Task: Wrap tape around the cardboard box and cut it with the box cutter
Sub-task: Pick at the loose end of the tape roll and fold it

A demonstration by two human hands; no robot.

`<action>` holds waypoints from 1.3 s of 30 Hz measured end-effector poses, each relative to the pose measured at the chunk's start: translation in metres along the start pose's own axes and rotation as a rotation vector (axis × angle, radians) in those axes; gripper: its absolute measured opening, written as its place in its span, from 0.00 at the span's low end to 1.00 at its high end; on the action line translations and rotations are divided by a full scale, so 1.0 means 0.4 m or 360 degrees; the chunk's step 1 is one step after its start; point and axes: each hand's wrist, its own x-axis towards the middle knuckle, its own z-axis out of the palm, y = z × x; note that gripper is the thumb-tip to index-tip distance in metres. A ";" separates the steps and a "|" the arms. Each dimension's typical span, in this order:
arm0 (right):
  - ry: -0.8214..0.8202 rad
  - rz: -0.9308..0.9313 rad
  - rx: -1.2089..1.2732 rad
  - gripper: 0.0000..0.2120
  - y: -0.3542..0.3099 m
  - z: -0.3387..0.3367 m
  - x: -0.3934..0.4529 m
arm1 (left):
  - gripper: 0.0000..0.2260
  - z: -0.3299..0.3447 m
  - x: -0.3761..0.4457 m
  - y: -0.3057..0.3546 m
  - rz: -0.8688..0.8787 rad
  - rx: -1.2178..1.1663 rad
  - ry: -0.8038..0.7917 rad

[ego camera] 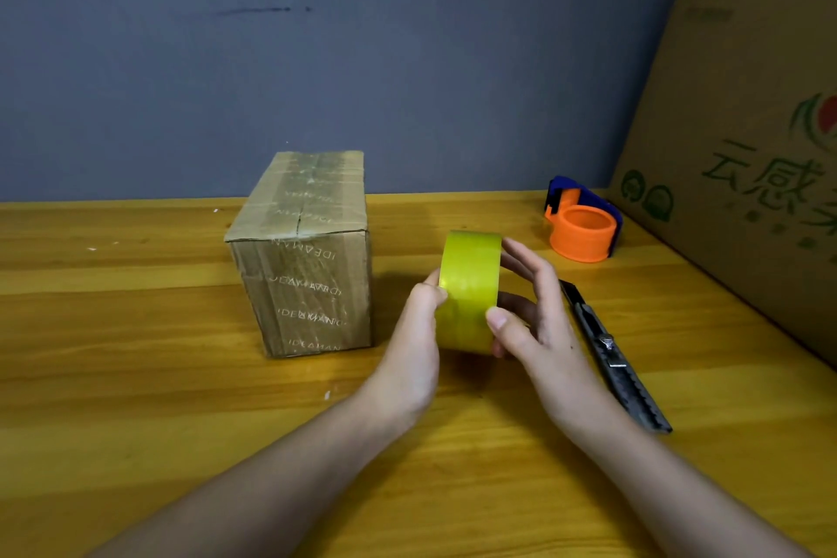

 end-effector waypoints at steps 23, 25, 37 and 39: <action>0.0023 -0.0010 0.0077 0.32 0.002 -0.002 0.003 | 0.16 -0.005 0.003 -0.010 0.0082 -0.0028 -0.0075; 0.0010 -0.0010 0.0080 0.33 0.001 -0.002 0.003 | 0.16 -0.005 0.004 -0.015 0.0095 -0.0063 -0.0067; 0.0015 0.0001 0.0098 0.33 0.005 -0.002 0.004 | 0.18 -0.010 0.009 -0.018 0.0043 -0.0092 -0.0066; 0.0014 -0.0006 0.0097 0.33 0.006 -0.001 0.004 | 0.18 -0.010 0.007 -0.018 0.0029 -0.0043 -0.0054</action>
